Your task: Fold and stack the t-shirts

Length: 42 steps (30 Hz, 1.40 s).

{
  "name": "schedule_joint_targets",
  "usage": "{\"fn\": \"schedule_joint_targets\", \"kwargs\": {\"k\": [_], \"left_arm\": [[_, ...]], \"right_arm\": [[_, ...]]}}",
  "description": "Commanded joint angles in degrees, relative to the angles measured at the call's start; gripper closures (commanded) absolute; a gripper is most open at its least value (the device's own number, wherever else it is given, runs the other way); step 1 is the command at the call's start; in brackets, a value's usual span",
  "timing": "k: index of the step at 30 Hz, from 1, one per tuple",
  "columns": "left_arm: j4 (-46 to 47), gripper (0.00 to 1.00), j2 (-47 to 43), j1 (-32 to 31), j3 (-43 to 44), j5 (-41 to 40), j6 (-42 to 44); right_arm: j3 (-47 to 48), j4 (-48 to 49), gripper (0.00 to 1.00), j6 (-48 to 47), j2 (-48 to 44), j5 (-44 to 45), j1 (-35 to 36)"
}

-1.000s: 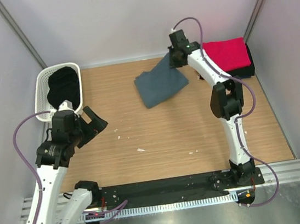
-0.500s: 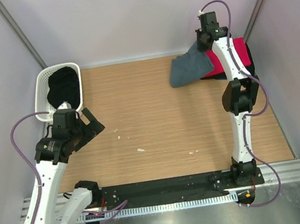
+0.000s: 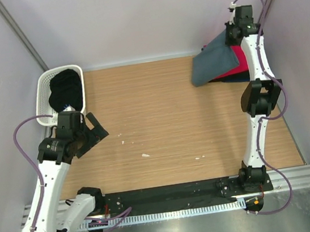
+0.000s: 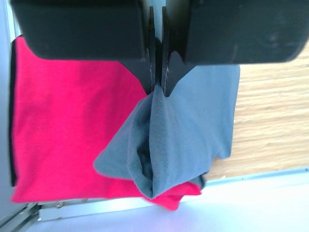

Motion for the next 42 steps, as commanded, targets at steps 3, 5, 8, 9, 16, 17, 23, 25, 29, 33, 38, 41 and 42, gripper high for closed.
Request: {"fn": "schedule_joint_targets", "kwargs": {"k": [3,5,8,9,16,17,23,25,29,33,38,41,42], "left_arm": [[-0.3,0.0,-0.1,0.0,1.4,-0.7,-0.1],[0.2,0.0,-0.1,0.0,0.3,-0.4,-0.5],[1.3,0.0,-0.2,0.1,-0.3,0.7,-0.8],[1.8,0.0,-0.3,0.0,-0.5,0.8,-0.7],[2.2,0.0,-0.1,0.0,-0.6,0.8,0.3],[2.2,0.0,-0.2,0.0,-0.8,1.0,0.4],[2.3,0.0,-2.3,0.1,-2.7,1.3,0.6],[2.8,0.0,-2.6,0.1,-3.1,1.5,0.6],[3.4,0.0,-2.4,0.0,-3.9,3.0,0.7],[3.9,0.0,-2.8,0.1,-4.7,3.6,0.8],[4.9,0.0,-3.4,0.1,-6.4,4.2,0.1],[5.5,0.0,-3.1,0.0,-6.6,6.3,0.0],[5.5,0.0,-3.1,0.1,-6.6,6.4,0.0]], "right_arm": [[3.5,7.6,0.99,-1.8,-3.7,-8.7,-2.6],[4.6,8.6,0.99,-1.4,-3.2,-12.7,-4.5],[5.1,9.4,0.99,0.4,-3.3,-14.8,-6.1],[5.0,9.4,0.99,0.8,-3.6,-15.3,-6.4],[3.4,14.2,0.99,7.4,-6.1,-25.1,-6.6],[3.7,14.4,0.99,7.5,-6.1,-24.7,-6.6],[4.9,12.9,0.99,8.2,-6.2,-23.2,-6.7],[4.9,12.7,0.99,9.3,-6.1,-24.6,-6.7],[5.1,13.0,0.99,10.2,-6.6,-24.5,-6.7],[5.0,13.2,0.99,11.6,-7.6,-25.3,-6.6],[3.3,15.0,0.99,13.1,-9.4,-26.6,-6.2],[3.5,15.7,0.99,13.8,-9.4,-25.8,-5.9],[3.6,15.9,0.99,14.0,-9.4,-25.4,-5.9]]}}
